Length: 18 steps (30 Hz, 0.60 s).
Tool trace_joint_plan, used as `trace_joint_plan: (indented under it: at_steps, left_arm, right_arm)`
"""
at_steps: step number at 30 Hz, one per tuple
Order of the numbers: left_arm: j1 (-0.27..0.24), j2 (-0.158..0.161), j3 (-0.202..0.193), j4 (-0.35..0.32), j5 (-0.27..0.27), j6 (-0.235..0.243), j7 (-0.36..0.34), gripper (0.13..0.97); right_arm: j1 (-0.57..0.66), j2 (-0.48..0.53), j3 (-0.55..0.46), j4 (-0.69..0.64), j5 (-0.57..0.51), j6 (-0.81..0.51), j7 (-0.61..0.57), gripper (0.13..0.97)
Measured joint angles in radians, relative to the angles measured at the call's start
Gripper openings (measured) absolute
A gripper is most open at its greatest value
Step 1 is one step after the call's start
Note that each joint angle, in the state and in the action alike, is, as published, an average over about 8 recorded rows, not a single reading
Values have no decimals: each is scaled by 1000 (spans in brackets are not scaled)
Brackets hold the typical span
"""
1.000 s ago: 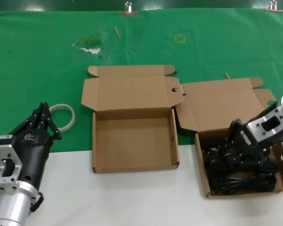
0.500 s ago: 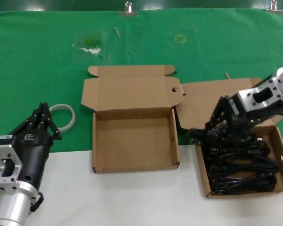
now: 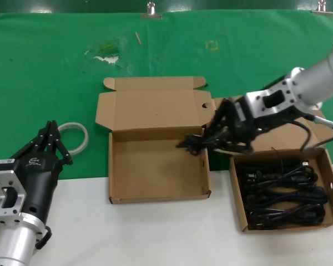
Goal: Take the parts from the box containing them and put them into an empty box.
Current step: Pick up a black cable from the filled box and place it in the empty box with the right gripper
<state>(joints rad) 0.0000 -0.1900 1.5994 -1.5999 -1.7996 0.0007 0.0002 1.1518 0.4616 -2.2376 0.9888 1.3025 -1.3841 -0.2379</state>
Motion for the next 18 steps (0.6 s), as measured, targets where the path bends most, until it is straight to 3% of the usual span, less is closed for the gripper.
trace_joint_plan:
  at_steps: [18]
  left_arm:
    - [0, 0, 0, 0, 0, 0, 0, 156]
  right_arm:
    - [13, -204, 0, -234, 44, 163, -179, 182]
